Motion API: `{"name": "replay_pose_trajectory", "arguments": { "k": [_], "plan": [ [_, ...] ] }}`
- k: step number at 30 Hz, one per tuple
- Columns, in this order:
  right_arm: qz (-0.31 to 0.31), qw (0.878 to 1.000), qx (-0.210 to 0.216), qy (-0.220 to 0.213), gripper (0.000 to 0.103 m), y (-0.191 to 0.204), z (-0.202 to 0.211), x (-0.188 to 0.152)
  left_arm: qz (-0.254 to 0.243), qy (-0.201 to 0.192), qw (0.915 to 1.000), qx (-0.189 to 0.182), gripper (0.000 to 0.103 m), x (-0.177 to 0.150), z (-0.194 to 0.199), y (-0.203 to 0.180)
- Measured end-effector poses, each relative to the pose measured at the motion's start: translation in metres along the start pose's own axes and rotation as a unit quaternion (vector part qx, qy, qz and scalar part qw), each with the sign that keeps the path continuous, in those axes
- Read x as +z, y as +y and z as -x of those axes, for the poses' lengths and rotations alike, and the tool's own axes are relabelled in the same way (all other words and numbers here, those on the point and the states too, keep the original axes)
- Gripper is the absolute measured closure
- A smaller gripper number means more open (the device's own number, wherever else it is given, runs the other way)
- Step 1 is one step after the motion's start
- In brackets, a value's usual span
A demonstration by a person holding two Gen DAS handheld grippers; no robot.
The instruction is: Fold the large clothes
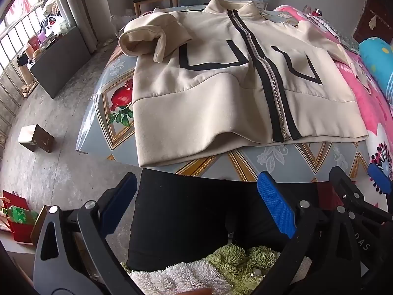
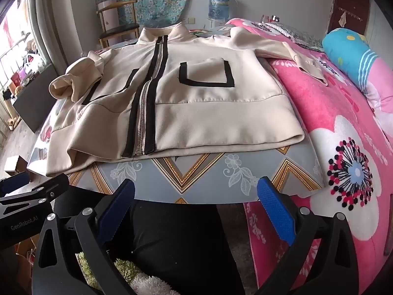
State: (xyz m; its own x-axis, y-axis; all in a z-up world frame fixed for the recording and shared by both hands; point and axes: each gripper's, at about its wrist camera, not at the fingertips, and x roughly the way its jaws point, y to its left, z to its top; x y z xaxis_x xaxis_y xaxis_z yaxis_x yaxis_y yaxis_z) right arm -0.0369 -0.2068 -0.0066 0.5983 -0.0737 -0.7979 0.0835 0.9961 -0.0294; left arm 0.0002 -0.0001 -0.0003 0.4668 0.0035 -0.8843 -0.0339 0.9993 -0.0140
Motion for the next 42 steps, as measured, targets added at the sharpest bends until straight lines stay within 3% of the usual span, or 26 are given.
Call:
{"name": "replay_pose_trajectory", "arguments": {
  "k": [42],
  "plan": [
    [0.008, 1.000, -0.008, -0.002, 0.006, 0.001, 0.003, 0.003, 0.005, -0.003, 1.0000, -0.006, 0.008, 0.000, 0.001, 0.004]
  ]
}}
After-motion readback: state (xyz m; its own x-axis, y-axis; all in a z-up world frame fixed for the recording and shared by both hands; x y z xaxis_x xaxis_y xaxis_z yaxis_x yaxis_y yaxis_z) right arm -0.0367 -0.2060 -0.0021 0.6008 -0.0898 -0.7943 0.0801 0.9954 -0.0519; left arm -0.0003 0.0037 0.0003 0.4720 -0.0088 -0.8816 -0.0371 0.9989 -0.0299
